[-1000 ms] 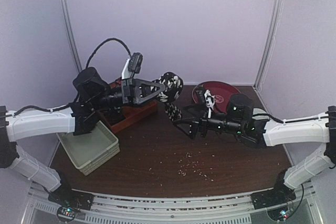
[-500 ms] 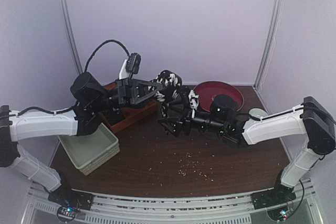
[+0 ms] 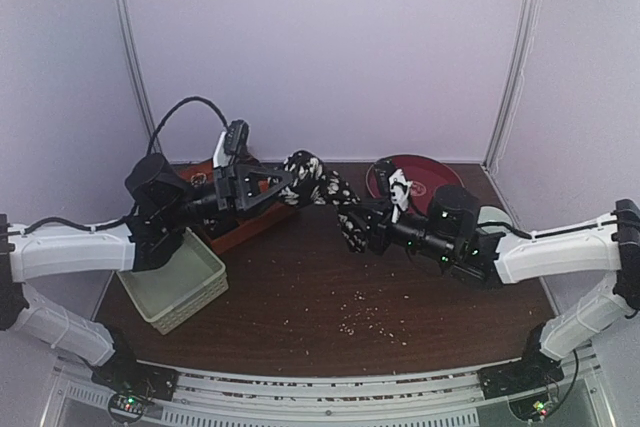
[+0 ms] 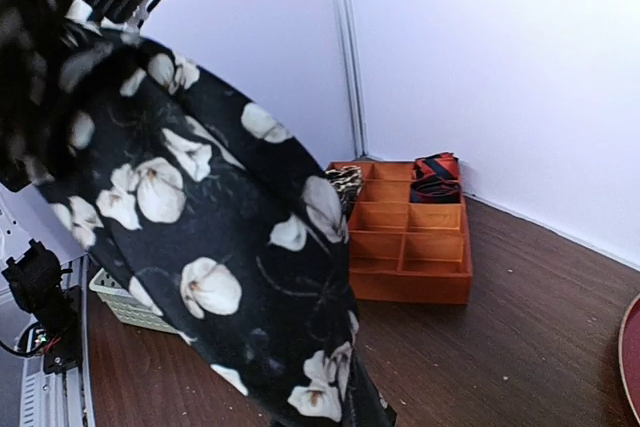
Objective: Roll the ties
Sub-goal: Pass from the left arm to the right, then place the tie at the center of the board.
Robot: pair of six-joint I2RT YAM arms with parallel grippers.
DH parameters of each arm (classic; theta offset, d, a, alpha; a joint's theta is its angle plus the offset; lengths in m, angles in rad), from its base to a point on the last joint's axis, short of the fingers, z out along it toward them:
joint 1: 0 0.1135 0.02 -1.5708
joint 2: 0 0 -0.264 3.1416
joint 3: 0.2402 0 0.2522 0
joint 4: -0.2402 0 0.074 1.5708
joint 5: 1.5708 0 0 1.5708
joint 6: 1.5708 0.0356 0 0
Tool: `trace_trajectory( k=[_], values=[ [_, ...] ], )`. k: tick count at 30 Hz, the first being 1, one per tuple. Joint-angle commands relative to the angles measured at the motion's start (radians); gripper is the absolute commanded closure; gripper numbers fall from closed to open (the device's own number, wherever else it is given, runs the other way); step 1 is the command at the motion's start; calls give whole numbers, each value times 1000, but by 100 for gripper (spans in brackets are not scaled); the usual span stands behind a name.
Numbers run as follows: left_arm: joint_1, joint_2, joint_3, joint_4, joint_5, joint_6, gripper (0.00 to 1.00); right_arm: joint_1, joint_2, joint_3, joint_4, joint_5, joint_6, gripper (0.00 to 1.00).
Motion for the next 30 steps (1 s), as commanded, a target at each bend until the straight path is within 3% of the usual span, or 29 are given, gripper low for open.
trace_trajectory(
  k=[1, 3, 5, 12, 22, 30],
  values=[
    [77, -98, -89, -209, -172, 103, 71, -9, -102, -46, -274, 155, -55, 100],
    [89, -125, -110, -368, -251, 160, 53, -9, -125, -29, -431, 186, -87, 100],
    [92, -141, -115, -504, -320, 227, 43, -10, -159, -5, -565, 204, -109, 100],
    [92, -130, -58, -751, -403, 416, 36, -4, -255, 199, -916, 283, -163, 100],
    [49, -94, -21, -714, -361, 635, 41, 11, -349, 447, -824, -16, -56, 100],
    [-42, -76, -52, -661, -382, 683, 44, 16, -349, 496, -629, -203, 87, 100]
  ],
)
